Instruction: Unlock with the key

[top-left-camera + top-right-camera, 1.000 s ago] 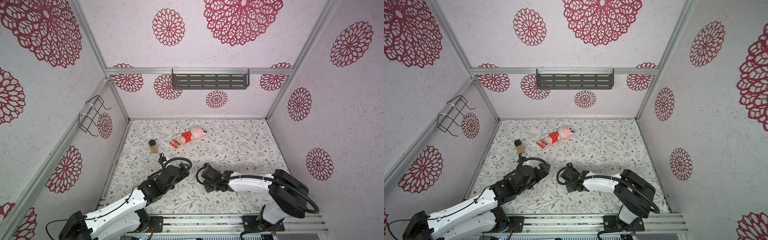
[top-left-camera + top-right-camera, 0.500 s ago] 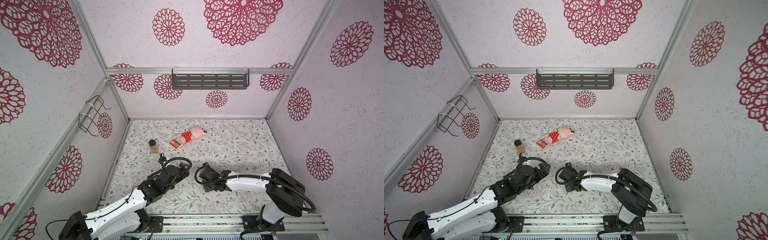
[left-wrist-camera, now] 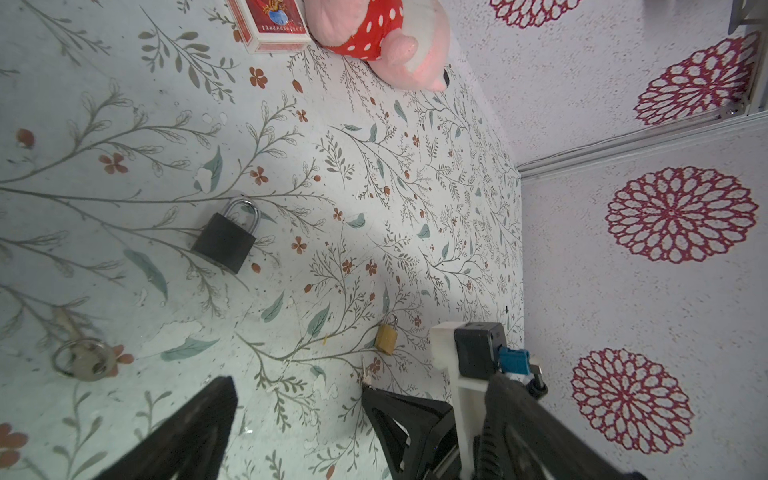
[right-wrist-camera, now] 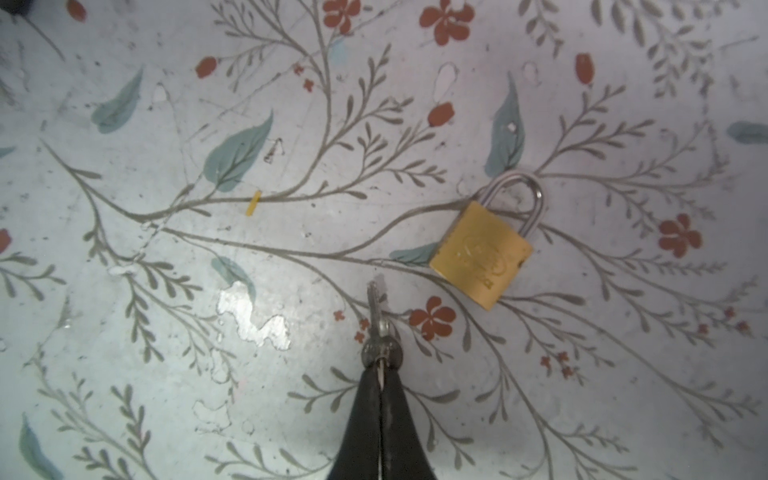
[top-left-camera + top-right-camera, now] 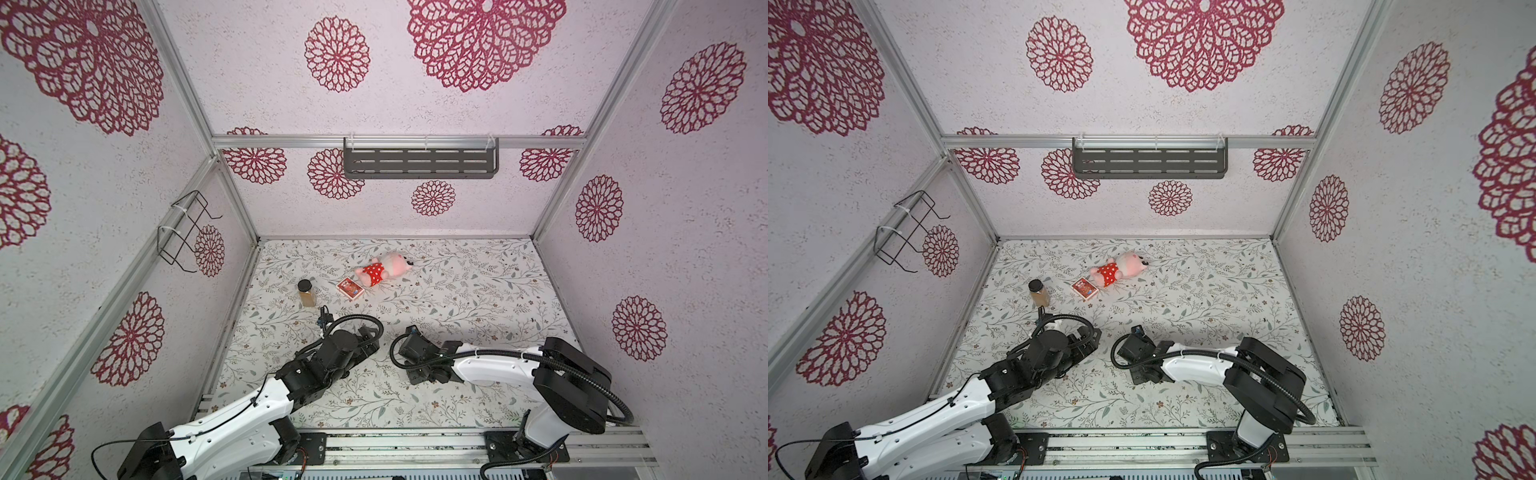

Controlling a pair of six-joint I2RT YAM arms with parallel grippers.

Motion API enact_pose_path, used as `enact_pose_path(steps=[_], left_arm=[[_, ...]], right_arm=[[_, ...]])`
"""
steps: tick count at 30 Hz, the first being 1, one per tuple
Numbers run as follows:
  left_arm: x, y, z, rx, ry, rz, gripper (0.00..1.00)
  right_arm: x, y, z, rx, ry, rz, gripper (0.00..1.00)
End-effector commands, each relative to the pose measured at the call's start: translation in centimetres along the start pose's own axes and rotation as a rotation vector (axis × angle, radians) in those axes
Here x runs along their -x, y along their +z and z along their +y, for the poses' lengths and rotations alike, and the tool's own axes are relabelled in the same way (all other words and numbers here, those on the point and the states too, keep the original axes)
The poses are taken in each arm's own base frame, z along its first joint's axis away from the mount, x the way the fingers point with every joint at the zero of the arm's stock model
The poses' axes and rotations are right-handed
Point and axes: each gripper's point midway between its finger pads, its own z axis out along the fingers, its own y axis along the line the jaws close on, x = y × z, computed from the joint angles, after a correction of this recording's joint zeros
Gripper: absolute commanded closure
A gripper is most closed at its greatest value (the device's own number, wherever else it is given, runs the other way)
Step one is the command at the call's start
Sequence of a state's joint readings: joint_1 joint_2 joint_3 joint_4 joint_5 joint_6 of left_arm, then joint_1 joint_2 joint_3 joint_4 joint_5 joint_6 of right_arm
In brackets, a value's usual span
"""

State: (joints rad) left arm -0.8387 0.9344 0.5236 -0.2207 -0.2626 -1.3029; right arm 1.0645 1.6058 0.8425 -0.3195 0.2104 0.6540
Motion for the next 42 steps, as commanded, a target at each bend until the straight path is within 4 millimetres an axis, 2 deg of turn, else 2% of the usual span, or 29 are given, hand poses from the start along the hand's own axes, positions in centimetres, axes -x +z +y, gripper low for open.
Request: enact_pose_path(steps=[1, 12, 19, 33, 36, 42], left_arm=[[0.2, 0.1, -0.2, -0.020, -0.014, -0.008, 0.02], [-0.3, 0.7, -1.1, -0.064, -0.046, 0.019, 0.03], [-0.8, 1.5, -2.8, -0.131, -0.030, 0.044, 0.00], [-2.5, 3.0, -7.1, -0.263, 0.010, 0.146, 0.41], [-3.2, 3.4, -8.2, -0.295, 0.027, 0.175, 0.47], [-4.6, 4.3, -9.6, -0.314, 0.061, 0.242, 0.53]], right_arm=[[0.8, -1.3, -0.5, -0.002, -0.002, -0.036, 1.00], [1.5, -2.8, -0.5, 0.027, -0.057, -0.082, 1.00], [1.9, -5.0, 0.4, 0.123, -0.100, -0.136, 1.00], [3.7, -9.5, 1.7, 0.267, -0.112, -0.270, 1.00], [4.1, -10.2, 2.0, 0.282, -0.119, -0.293, 1.00], [4.7, -11.3, 2.0, 0.292, -0.122, -0.324, 1.00]])
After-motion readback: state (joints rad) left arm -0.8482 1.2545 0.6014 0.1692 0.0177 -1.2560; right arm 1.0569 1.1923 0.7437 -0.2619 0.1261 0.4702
